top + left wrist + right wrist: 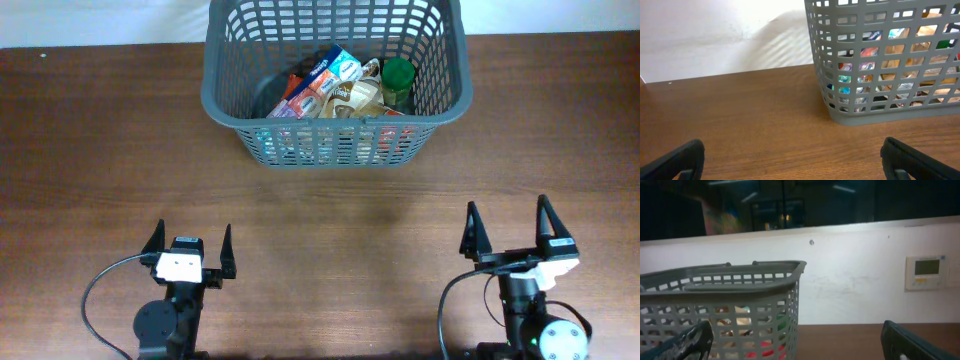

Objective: Pack container

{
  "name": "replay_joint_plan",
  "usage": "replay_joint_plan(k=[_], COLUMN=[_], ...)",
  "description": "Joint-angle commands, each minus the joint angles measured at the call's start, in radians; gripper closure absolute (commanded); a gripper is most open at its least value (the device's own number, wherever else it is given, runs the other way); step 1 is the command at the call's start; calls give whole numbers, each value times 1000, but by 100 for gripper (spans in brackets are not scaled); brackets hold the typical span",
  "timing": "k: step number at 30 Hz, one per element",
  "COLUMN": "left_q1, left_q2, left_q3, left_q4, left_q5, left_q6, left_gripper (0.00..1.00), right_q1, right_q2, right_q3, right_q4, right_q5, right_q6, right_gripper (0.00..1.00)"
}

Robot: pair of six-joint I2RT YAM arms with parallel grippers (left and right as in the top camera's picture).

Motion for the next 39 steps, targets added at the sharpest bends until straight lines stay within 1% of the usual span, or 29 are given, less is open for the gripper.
replay_joint_plan(k=[1,14,20,25,30,39], left_q1=[-4,-4,-4,-4,-4,-4], left_q2=[-11,-11,-11,-11,-11,-11], left_q3=[-9,-9,-9,-9,-9,-9], left_q4=[2,2,2,2,2,2], left_q5=[-10,-10,-10,-11,-10,-10], left_q6=[20,20,20,20,20,20], left_gripper=[1,1,1,1,1,1], right_q1=[10,10,10,6,6,6], right_q2=[-12,-12,-12,-12,-12,-12], right_q3=[-51,-75,-118,-118,-118,-118], right_q4=[55,92,167,157,92,-121], right_q5=[13,55,50,50,44,40], right_q6=[5,4,4,4,4,5], right_gripper=[1,1,1,1,1,1])
